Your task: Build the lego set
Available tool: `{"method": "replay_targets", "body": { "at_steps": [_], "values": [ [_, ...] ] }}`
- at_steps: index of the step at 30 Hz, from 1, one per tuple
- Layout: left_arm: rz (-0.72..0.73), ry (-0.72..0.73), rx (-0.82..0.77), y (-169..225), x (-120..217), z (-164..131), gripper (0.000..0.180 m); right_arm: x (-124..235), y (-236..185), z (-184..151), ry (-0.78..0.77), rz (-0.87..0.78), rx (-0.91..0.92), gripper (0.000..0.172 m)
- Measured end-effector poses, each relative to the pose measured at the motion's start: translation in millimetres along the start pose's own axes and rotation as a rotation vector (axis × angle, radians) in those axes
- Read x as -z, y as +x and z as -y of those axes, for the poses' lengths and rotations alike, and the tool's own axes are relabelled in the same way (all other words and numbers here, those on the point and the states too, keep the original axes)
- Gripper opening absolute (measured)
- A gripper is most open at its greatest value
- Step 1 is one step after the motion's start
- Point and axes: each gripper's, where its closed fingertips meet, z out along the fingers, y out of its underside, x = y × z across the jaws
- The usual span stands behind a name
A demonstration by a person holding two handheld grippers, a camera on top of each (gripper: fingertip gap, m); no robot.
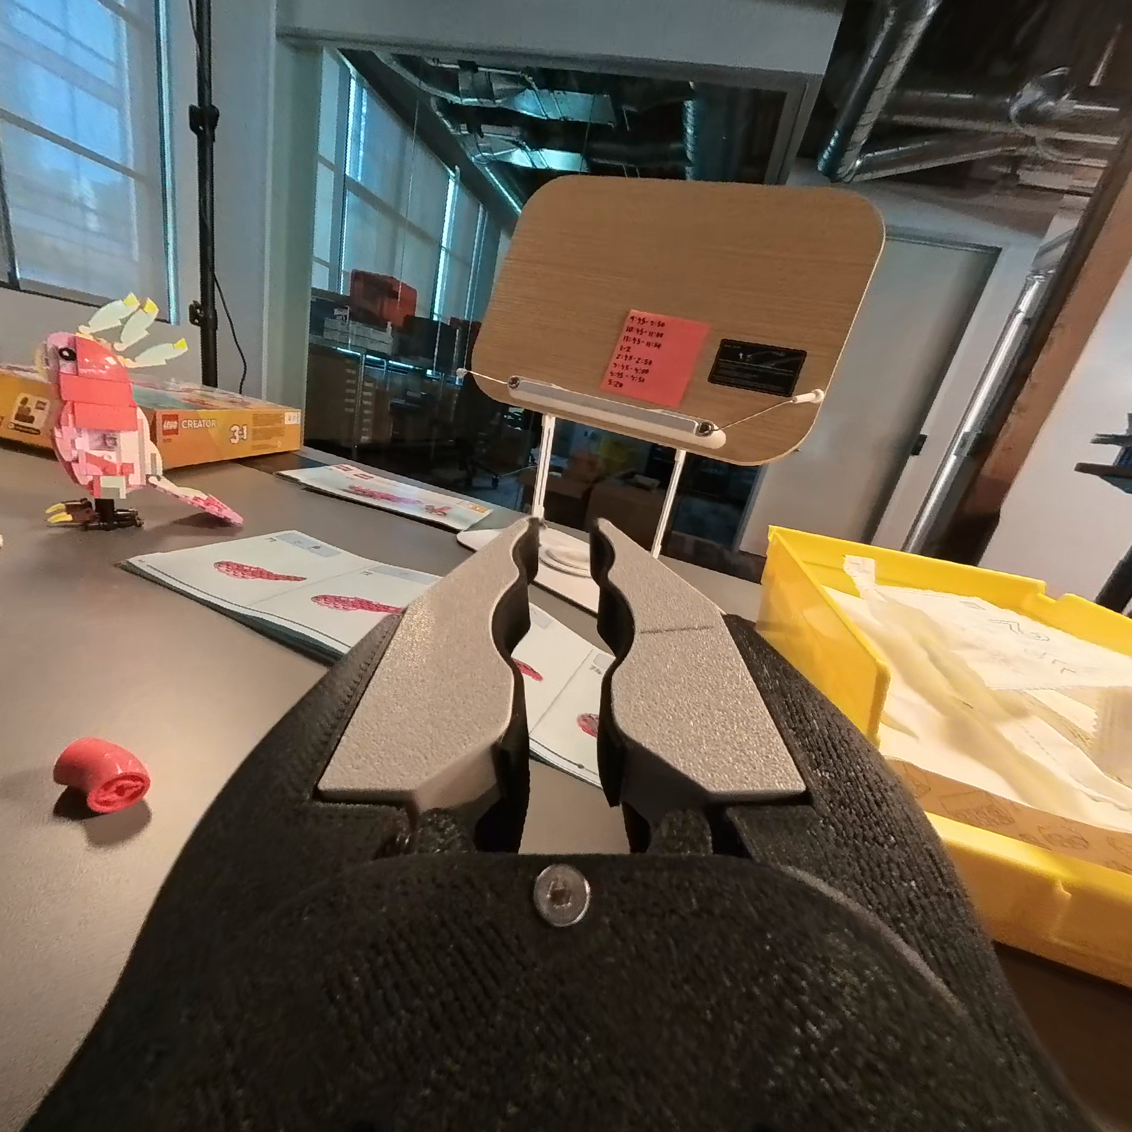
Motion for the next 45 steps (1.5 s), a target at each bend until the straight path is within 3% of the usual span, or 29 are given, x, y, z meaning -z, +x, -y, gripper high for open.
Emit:
{"method": "replay_targets", "body": {
  "at_steps": [5, 10, 13, 17, 22, 30, 45],
  "values": [
    [-0.017, -0.300, -0.075, -10, -48, -11, 0.000, -1, 3, -2, -0.012, -0.015, -0.001, 0.013],
    [0.015, -0.466, -0.094, -23, -74, -25, 0.000, -3, 1, -5, -0.026, -0.007, 0.021, 0.013],
    [0.002, -0.457, -0.084, -23, -76, -22, 0.000, -4, -2, -5, -0.031, 0.005, 0.039, 0.012],
    [-0.171, -0.409, -0.017, 2, -75, -16, 0.000, -4, -5, -5, -0.034, 0.018, 0.049, 0.011],
    [-0.082, -0.444, 0.038, -22, -66, -23, 0.000, -4, -6, -6, -0.034, 0.024, 0.041, 0.011],
    [-0.138, -0.575, 0.059, -15, -58, -44, 0.000, -4, -7, -6, -0.032, 0.034, 0.028, 0.011],
    [-0.142, -0.614, 0.100, -11, -62, -47, 0.005, -4, -8, -5, -0.027, 0.049, 0.020, 0.010]
  ]
}}
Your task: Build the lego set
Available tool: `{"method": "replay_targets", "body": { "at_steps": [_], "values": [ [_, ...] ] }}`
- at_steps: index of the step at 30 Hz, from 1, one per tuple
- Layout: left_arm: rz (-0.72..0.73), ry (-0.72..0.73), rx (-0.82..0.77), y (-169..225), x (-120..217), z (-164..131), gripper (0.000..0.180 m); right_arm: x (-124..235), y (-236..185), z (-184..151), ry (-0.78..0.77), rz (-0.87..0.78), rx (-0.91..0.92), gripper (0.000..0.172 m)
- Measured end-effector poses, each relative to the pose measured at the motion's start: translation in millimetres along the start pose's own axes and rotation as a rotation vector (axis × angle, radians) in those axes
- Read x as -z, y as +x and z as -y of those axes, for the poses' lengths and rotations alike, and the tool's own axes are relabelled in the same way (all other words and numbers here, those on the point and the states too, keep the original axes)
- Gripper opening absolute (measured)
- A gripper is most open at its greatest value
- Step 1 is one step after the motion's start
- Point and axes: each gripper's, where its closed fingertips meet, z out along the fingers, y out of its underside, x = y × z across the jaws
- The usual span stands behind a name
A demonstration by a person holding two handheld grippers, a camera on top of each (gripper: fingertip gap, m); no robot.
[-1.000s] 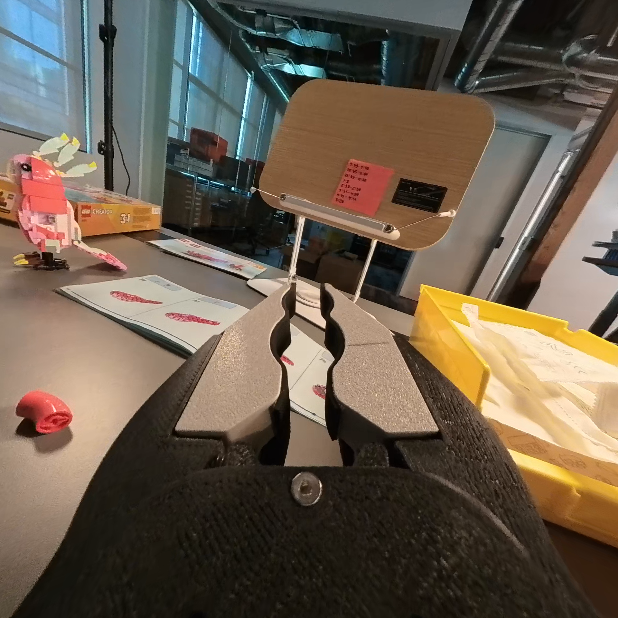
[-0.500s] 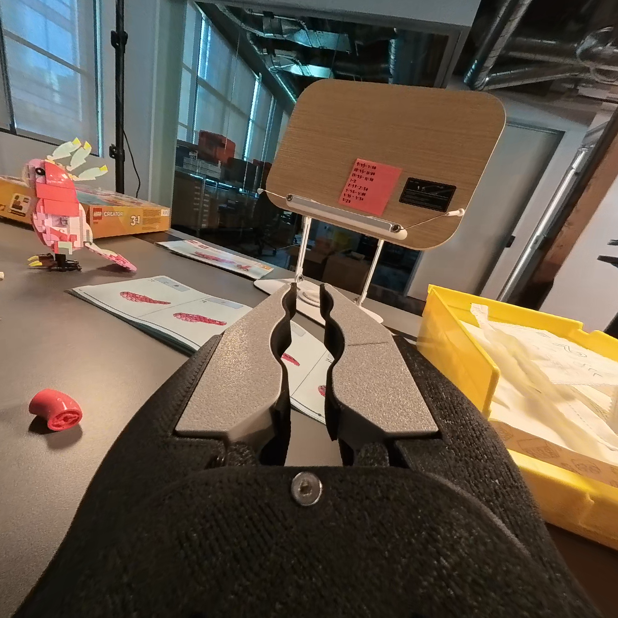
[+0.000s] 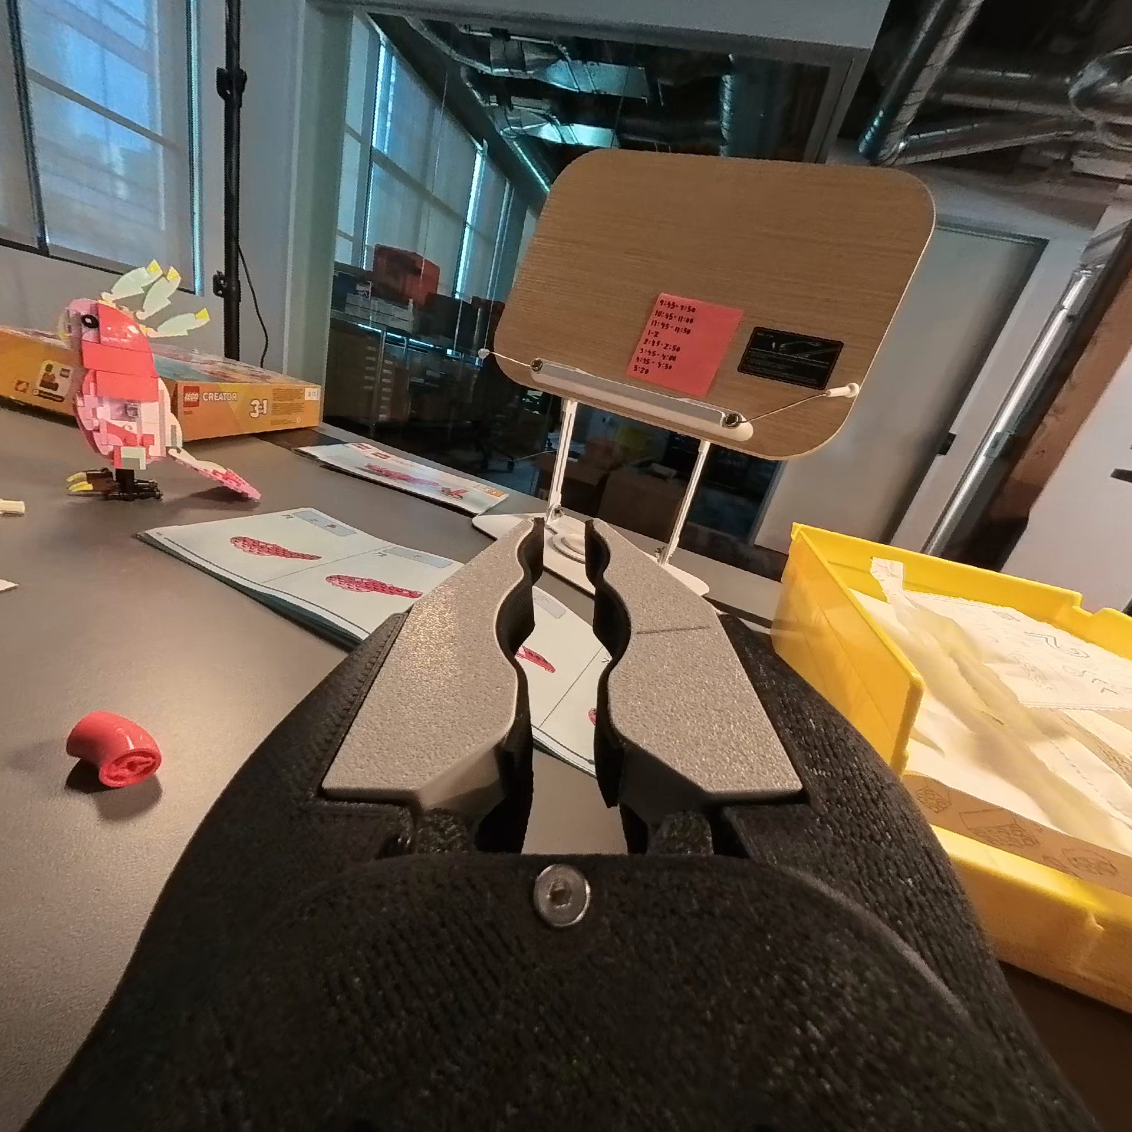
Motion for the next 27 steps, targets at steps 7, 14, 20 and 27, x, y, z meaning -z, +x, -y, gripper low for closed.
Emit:
{"method": "replay_targets", "body": {
  "at_steps": [7, 14, 20, 27],
  "values": [
    [-0.028, -0.033, 0.003, 8.8, -3.7, -0.8, 0.019, 0.1, -0.2, 0.3, 0.004, 0.006, -0.008, 0.010],
    [-0.021, 0.008, 0.017, 4.5, -4.6, 2.8, 0.011, 0.0, -0.4, 0.1, 0.006, 0.012, -0.015, 0.010],
    [-0.016, 0.005, 0.016, 5.4, -5.9, 0.9, 0.009, -0.1, -0.4, -0.2, 0.007, 0.014, -0.018, 0.009],
    [-0.003, 0.044, -0.020, 8.3, -3.7, 0.5, 0.008, 0.0, -0.9, 0.1, 0.013, 0.024, -0.030, 0.009]
  ]
}}
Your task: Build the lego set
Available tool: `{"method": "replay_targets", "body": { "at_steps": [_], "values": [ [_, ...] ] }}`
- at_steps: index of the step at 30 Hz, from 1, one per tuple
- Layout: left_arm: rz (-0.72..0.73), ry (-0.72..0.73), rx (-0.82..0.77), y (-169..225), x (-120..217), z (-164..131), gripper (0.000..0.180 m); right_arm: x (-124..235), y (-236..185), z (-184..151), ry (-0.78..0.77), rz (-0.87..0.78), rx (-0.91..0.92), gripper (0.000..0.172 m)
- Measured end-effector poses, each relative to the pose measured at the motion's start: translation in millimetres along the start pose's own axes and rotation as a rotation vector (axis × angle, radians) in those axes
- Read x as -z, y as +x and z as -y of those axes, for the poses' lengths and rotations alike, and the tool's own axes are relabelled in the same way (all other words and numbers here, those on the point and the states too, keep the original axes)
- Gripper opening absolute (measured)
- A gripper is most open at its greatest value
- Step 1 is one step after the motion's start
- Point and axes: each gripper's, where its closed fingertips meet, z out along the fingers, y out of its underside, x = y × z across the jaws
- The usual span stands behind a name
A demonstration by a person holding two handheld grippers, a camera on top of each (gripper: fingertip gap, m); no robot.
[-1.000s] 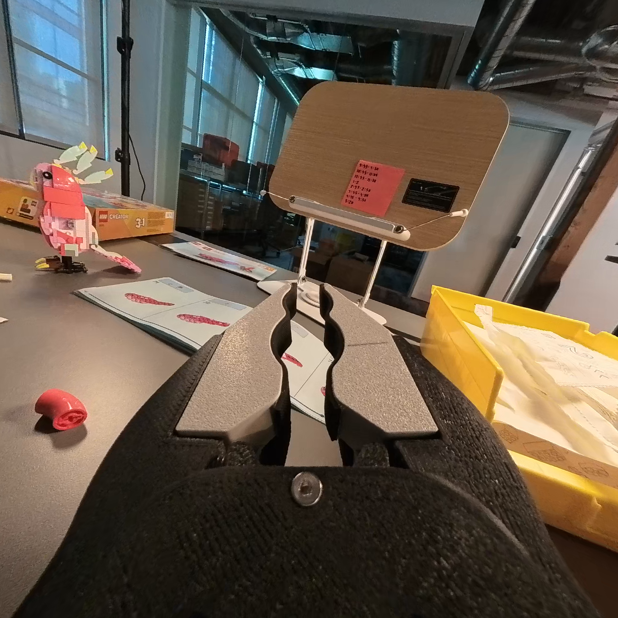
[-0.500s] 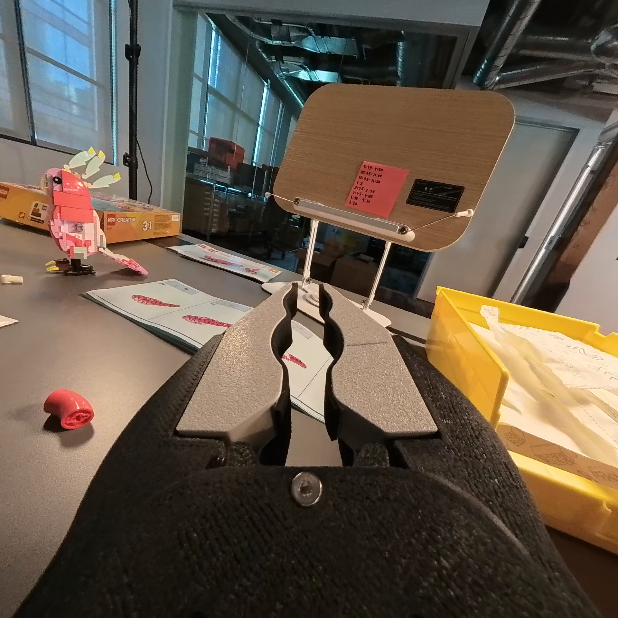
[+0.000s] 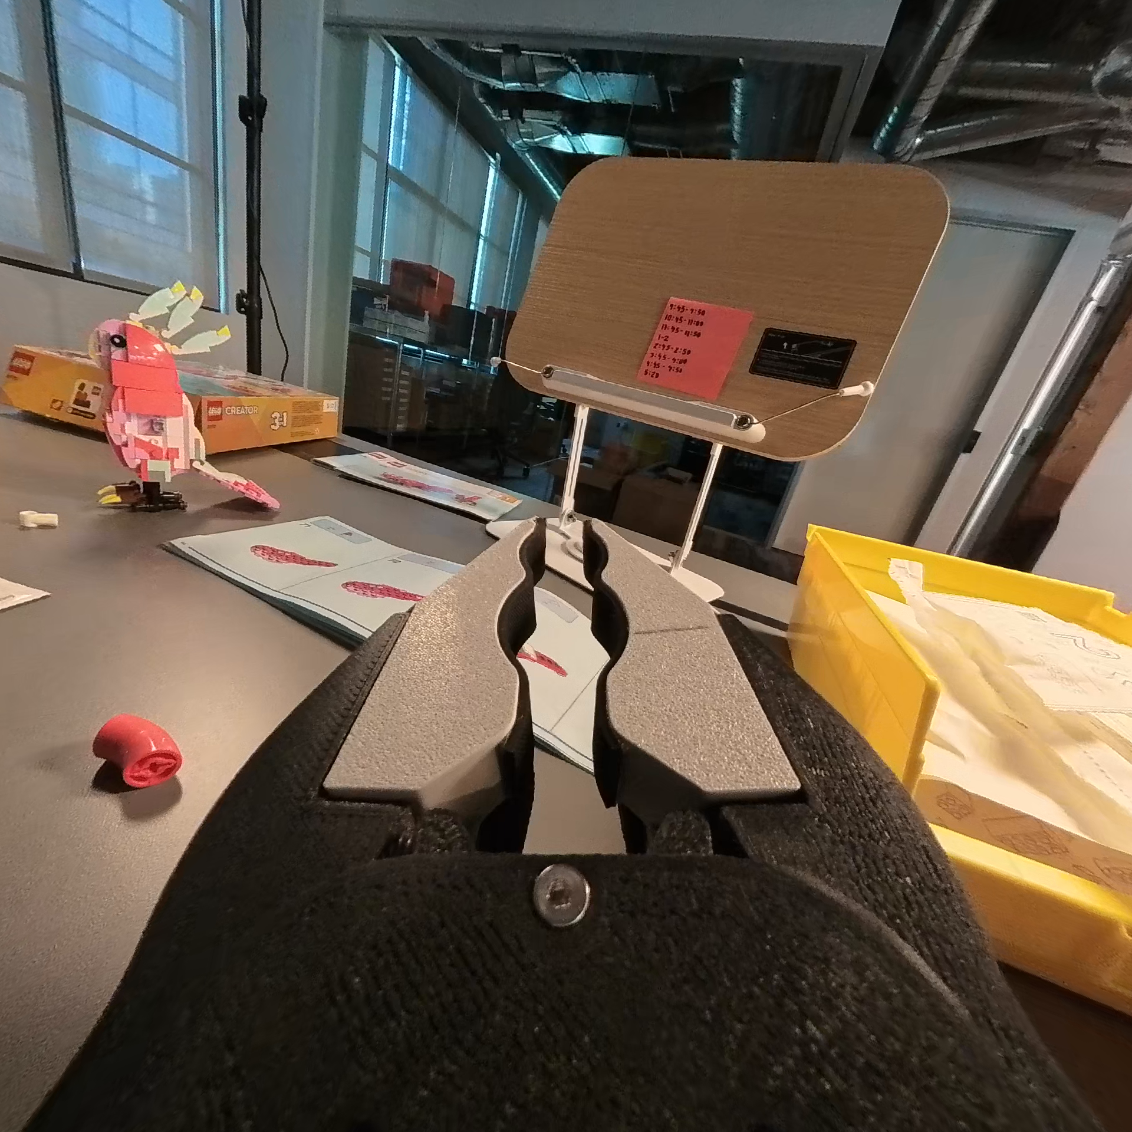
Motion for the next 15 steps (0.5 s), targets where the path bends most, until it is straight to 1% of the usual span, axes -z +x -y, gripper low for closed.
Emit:
{"method": "replay_targets", "body": {
  "at_steps": [3, 5, 7, 9, 11, 13, 15],
  "values": [
    [0.018, 0.128, -0.002, 4, 19, 9, 0.008, 0, -1, 0, 0.004, 0.010, -0.007, 0.009],
    [0.062, 0.333, -0.008, 13, 51, 26, 0.008, 0, -4, 1, 0.004, 0.023, -0.011, 0.008],
    [0.085, 0.586, -0.048, 37, 93, 43, 0.008, 1, -10, 3, 0.010, 0.050, -0.012, 0.008],
    [0.114, 0.839, -0.115, 73, 136, 54, 0.008, 1, -21, 6, 0.015, 0.101, -0.026, 0.009],
    [0.119, 1.054, -0.194, 116, 171, 57, 0.008, 2, -32, 10, 0.028, 0.144, -0.018, 0.010],
    [0.064, 1.236, -0.274, 165, 195, 58, 0.009, 3, -49, 15, 0.040, 0.208, 0.011, 0.011],
    [-0.044, 1.373, -0.339, 213, 208, 55, 0.008, 8, -72, 22, 0.063, 0.312, 0.023, 0.012]
  ]
}}
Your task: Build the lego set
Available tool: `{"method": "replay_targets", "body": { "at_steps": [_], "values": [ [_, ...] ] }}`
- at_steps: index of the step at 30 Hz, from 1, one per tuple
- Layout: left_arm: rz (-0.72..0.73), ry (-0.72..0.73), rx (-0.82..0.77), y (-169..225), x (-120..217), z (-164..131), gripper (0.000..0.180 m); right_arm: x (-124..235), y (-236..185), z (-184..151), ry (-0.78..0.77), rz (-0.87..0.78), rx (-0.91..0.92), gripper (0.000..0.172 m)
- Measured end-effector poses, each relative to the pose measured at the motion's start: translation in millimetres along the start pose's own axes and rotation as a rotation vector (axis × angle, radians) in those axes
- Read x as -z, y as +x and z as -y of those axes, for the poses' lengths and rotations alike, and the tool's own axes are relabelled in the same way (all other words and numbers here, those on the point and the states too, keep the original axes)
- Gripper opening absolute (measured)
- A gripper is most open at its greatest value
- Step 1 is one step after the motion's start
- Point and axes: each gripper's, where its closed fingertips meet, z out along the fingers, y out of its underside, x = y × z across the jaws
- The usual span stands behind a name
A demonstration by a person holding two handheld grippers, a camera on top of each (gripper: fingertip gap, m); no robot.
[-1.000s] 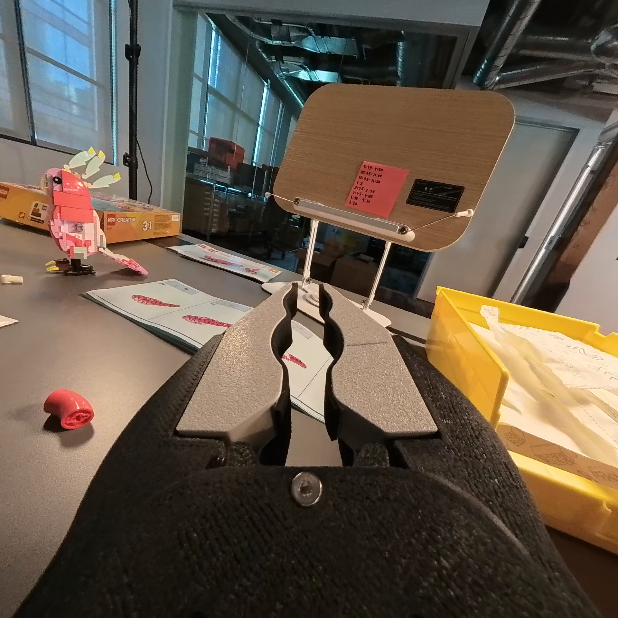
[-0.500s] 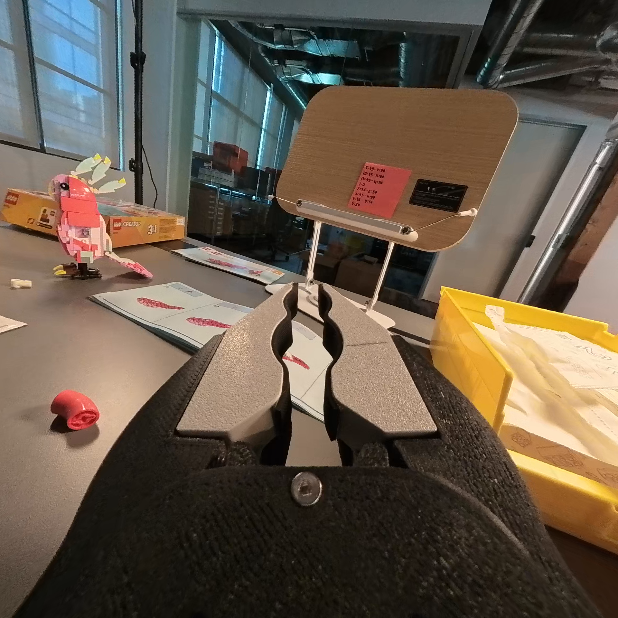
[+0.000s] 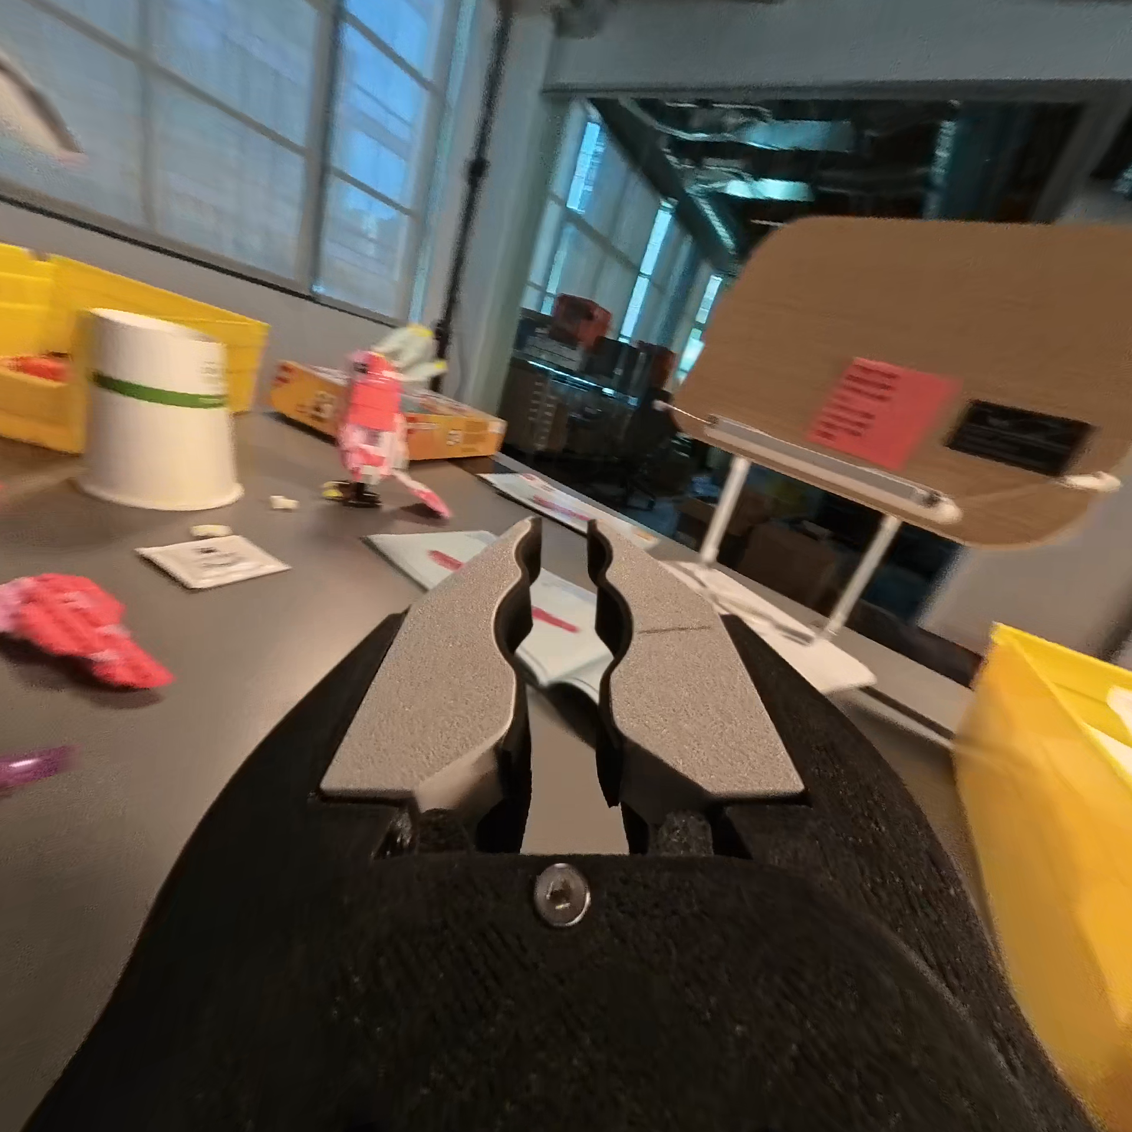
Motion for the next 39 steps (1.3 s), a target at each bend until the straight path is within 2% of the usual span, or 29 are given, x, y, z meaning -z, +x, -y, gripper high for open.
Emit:
{"method": "replay_targets", "body": {
  "at_steps": [3, 6, 9, 13, 16, 18, 22, 25, 30, 32, 33, 34, 37, 39],
  "values": [
    [-0.198, 0.241, 0.037, 64, -6, 28, 0.008, -2, -42, 15, 0.051, 0.190, 0.000, 0.014],
    [-0.459, 0.314, 0.163, 116, -17, 35, 0.008, -1, -74, 38, 0.105, 0.332, 0.022, 0.019],
    [-0.803, 0.296, 0.329, 162, -18, 40, 0.007, 4, -105, 74, 0.163, 0.479, 0.186, 0.022],
    [-1.140, 0.219, 0.444, 198, -9, 45, 0.007, 13, -133, 112, 0.181, 0.703, 0.330, 0.028],
    [-1.274, 0.176, 0.500, 210, -5, 46, 0.007, 17, -142, 121, 0.137, 0.825, 0.379, 0.030],
    [-1.316, 0.148, 0.525, 215, -6, 44, 0.007, 18, -143, 124, 0.127, 0.853, 0.420, 0.024],
    [-1.365, 0.102, 0.530, 225, -5, 38, 0.007, 19, -146, 120, 0.092, 0.877, 0.475, 0.013],
    [-1.387, 0.082, 0.518, 231, -5, 34, 0.007, 21, -150, 111, 0.053, 0.890, 0.517, 0.013],
    [-1.402, 0.041, 0.527, 239, -11, 26, 0.007, 27, -151, 101, -0.025, 0.924, 0.500, 0.004],
    [-1.369, 0.074, 0.482, 241, -15, 22, 0.008, 29, -149, 96, -0.077, 0.923, 0.477, 0.004],
    [-1.332, 0.090, 0.415, 242, -17, 16, 0.009, 30, -145, 90, -0.121, 0.913, 0.461, 0.004],
    [-1.254, 0.075, 0.345, 240, -25, 6, 0.018, 32, -139, 80, -0.192, 0.895, 0.440, 0.004],
    [-0.834, -0.018, 0.079, 213, -68, -39, 0.039, 47, -119, 26, -0.546, 0.883, 0.282, 0.003],
    [-0.600, -0.111, -0.091, 190, -88, -72, 0.059, 54, -105, -8, -0.712, 0.831, 0.209, 0.004]
  ]
}}
